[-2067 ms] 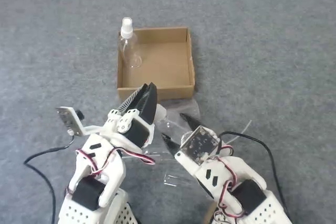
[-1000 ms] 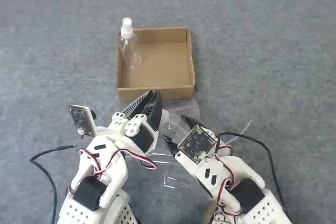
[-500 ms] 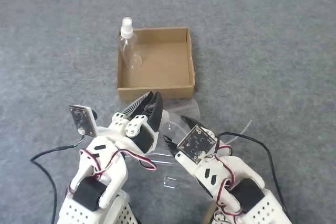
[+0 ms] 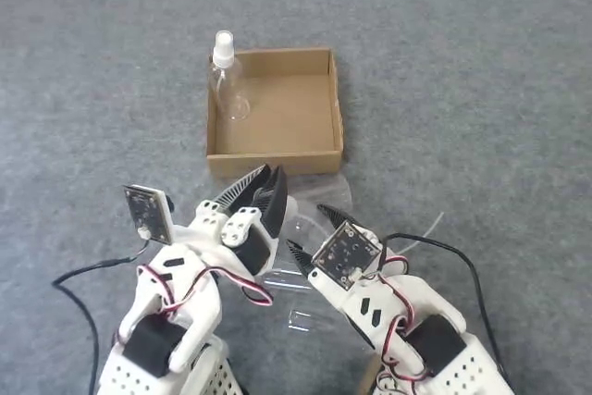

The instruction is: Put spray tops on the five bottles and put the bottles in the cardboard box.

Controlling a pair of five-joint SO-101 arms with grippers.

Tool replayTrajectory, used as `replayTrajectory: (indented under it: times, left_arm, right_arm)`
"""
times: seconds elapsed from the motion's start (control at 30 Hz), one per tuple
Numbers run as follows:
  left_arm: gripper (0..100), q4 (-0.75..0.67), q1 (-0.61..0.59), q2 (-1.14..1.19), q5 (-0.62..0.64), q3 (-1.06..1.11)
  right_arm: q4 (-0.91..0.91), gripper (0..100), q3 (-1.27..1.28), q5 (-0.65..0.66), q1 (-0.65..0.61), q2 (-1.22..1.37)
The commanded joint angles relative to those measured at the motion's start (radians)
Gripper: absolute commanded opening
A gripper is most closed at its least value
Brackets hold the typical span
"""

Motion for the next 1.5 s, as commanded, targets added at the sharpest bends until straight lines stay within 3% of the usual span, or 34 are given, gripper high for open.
replayTrajectory:
  times: [0.0, 0.13, 0.47, 0.63, 1.03, 1.47]
  left_arm:
    - [2, 0.037, 0.025, -0.012, -0.044, -0.039]
    - [2, 0.032, 0.023, -0.012, -0.044, -0.045]
    - [25, 0.140, 0.017, -0.012, 0.035, -0.140]
    - [25, 0.146, 0.012, -0.012, 0.040, -0.168]
    - [25, 0.143, -0.147, -0.012, 0.146, -0.240]
    - [25, 0.143, -0.152, -0.014, 0.147, -0.240]
  right_arm:
    - [-0.019, 0.6, -0.026, -0.011, -0.008, -0.024]
    - [-0.019, 0.6, -0.026, -0.009, -0.004, -0.024]
    - [-0.042, 0.6, -0.017, -0.009, 0.022, -0.024]
    - [-0.042, 0.6, -0.017, -0.009, 0.022, -0.024]
    - [-0.045, 0.6, -0.017, -0.009, 0.022, -0.024]
    - [-0.044, 0.6, -0.017, -0.009, 0.022, -0.024]
